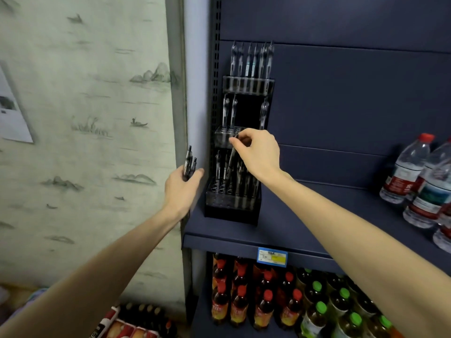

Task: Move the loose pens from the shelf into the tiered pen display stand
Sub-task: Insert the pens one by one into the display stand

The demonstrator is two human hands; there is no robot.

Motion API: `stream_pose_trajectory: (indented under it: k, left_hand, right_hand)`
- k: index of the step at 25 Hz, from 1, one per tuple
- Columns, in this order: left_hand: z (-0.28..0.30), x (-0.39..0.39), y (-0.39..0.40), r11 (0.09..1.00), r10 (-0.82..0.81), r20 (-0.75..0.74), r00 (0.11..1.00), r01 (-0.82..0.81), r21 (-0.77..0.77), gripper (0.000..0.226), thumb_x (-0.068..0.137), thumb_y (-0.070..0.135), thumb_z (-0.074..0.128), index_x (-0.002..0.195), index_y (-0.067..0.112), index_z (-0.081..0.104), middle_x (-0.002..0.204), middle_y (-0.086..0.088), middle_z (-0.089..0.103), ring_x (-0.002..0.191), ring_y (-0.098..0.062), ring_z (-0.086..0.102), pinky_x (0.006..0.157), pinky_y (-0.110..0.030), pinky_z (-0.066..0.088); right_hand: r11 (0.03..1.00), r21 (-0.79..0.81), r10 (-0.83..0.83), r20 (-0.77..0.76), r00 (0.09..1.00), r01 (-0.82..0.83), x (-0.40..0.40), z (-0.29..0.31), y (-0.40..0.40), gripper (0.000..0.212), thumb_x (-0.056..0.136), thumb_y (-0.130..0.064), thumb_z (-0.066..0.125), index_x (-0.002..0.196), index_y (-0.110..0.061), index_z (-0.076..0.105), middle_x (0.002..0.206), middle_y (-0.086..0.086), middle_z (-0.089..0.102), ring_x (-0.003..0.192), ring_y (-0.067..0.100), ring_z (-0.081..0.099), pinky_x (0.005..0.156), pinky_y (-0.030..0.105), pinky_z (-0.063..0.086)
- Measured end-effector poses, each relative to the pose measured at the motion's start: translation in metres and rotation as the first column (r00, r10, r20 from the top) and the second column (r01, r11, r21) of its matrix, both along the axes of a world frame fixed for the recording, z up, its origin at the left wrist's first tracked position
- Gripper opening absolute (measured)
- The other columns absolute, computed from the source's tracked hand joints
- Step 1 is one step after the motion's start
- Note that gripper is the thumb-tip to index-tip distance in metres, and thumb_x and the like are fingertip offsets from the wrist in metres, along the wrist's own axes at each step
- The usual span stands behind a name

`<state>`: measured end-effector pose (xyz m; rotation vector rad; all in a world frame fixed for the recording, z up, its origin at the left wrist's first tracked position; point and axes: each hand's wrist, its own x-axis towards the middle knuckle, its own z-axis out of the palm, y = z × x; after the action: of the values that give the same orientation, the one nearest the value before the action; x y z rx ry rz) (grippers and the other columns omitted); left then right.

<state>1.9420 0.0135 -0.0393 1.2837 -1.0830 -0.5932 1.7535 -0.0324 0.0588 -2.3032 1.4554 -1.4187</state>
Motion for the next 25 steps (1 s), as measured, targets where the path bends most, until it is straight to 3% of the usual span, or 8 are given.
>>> stream_pose_trajectory:
  k: [4,7,11,14,21,23,25]
  left_hand:
    - [0.004,-0.004,0.002,0.999,-0.039,0.010,0.999,0.039,0.007,0.019,0.075,0.050,0.061,0.065,0.035,0.054,0.055,0.011,0.048,0.056,-0.020,0.040,0.058,-0.039,0.030]
    - [0.001,-0.006,0.002,1.000,-0.016,0.027,1.000,0.016,0.022,0.026,0.078,0.048,0.065,0.067,0.028,0.053,0.058,0.005,0.051,0.060,-0.021,0.043,0.063,-0.041,0.035]
    - [0.000,-0.010,0.001,0.996,0.083,0.122,0.989,-0.086,0.014,0.036,0.089,0.024,0.076,0.065,0.021,0.050,0.059,0.007,0.051,0.060,-0.017,0.046,0.063,-0.033,0.038]
    - [-0.001,-0.008,-0.001,0.995,0.095,0.115,0.989,-0.097,0.016,0.037,0.088,0.021,0.077,0.064,0.021,0.050,0.058,0.007,0.051,0.060,-0.016,0.046,0.063,-0.032,0.038]
    - [-0.005,-0.009,-0.003,0.995,0.098,0.136,0.986,-0.100,0.012,0.039,0.088,0.015,0.077,0.064,0.020,0.046,0.059,0.006,0.050,0.060,-0.017,0.046,0.065,-0.033,0.039]
    - [-0.004,-0.009,-0.005,0.994,0.103,0.153,0.983,-0.106,0.009,0.038,0.087,0.014,0.076,0.064,0.021,0.046,0.060,0.005,0.052,0.062,-0.019,0.049,0.067,-0.034,0.041]
    - [-0.003,-0.011,-0.005,0.994,0.106,0.164,0.981,-0.107,0.001,0.038,0.085,0.012,0.076,0.064,0.022,0.047,0.061,0.005,0.055,0.063,-0.019,0.051,0.067,-0.034,0.042]
  right_hand:
    - [1.000,-0.010,-0.025,-0.013,1.000,0.025,-0.005,0.003,-0.001,0.020,0.094,-0.047,0.065,0.092,-0.031,0.076,0.076,-0.015,0.069,0.089,0.012,0.066,0.077,0.039,0.057]
    - [0.999,0.039,-0.036,0.009,0.999,0.035,-0.009,0.001,0.000,0.021,0.095,-0.045,0.066,0.089,-0.028,0.077,0.075,-0.014,0.070,0.082,0.010,0.067,0.076,0.037,0.058]
    - [0.999,0.016,-0.039,-0.029,0.999,0.039,-0.010,0.007,0.000,0.023,0.094,-0.046,0.068,0.094,-0.026,0.079,0.085,-0.011,0.075,0.087,0.009,0.069,0.078,0.036,0.058]
    - [0.999,0.019,-0.035,-0.031,0.999,0.035,-0.010,0.012,-0.002,0.022,0.094,-0.046,0.068,0.089,-0.027,0.078,0.081,-0.012,0.073,0.085,0.010,0.068,0.077,0.037,0.059]
    - [0.996,0.071,-0.032,-0.260,0.965,0.052,0.000,-0.003,-0.005,0.026,0.090,-0.049,0.070,0.087,-0.025,0.079,0.081,-0.008,0.071,0.105,0.021,0.062,0.079,0.039,0.056]
    - [0.995,0.051,-0.059,-0.351,0.935,0.081,0.004,-0.003,-0.003,0.038,0.089,-0.057,0.068,0.097,-0.021,0.079,0.094,-0.001,0.071,0.112,0.026,0.056,0.083,0.039,0.053]
    - [0.997,0.010,-0.066,-0.316,0.947,0.073,0.007,-0.005,0.001,0.048,0.091,-0.062,0.062,0.111,-0.021,0.076,0.111,0.001,0.068,0.116,0.027,0.054,0.089,0.041,0.051]
